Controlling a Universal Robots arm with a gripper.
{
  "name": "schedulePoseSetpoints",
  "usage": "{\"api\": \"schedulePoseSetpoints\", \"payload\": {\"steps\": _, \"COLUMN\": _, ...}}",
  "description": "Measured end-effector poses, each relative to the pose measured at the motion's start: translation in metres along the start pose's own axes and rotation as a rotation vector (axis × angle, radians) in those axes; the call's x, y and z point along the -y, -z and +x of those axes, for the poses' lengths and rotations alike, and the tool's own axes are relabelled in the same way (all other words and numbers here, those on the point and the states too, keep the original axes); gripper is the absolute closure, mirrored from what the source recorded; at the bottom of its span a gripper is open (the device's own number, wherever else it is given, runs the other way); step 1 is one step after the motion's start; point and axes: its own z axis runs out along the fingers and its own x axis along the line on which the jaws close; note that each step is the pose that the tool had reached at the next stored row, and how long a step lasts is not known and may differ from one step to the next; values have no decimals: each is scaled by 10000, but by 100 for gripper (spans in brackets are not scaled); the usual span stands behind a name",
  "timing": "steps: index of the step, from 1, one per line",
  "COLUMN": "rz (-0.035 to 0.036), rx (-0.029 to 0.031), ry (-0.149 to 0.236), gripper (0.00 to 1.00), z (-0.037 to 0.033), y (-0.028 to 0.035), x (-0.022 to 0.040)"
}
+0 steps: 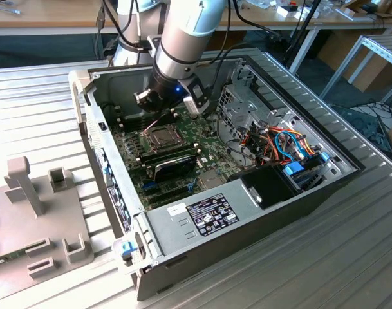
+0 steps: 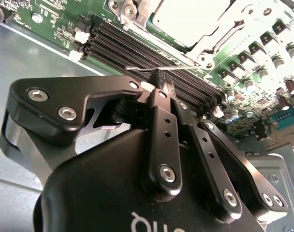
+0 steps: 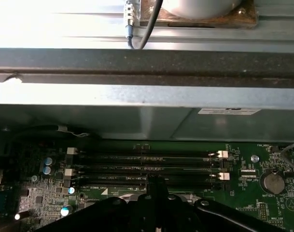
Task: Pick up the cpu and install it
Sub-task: 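Install the first cpu locking lever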
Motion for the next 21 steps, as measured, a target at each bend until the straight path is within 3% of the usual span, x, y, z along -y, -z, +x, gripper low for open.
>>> {"api": "schedulePoseSetpoints", "payload": {"steps": 9, "rz": -106, "rx": 2, "ry": 2, "gripper": 89, "z": -28, "y": -29, "x": 16}}
{"api": "schedulePoseSetpoints", "payload": {"steps": 21, "rz": -111, "rx": 1, "ry": 2, "gripper": 89, "z": -36, "y": -89, "x": 34}}
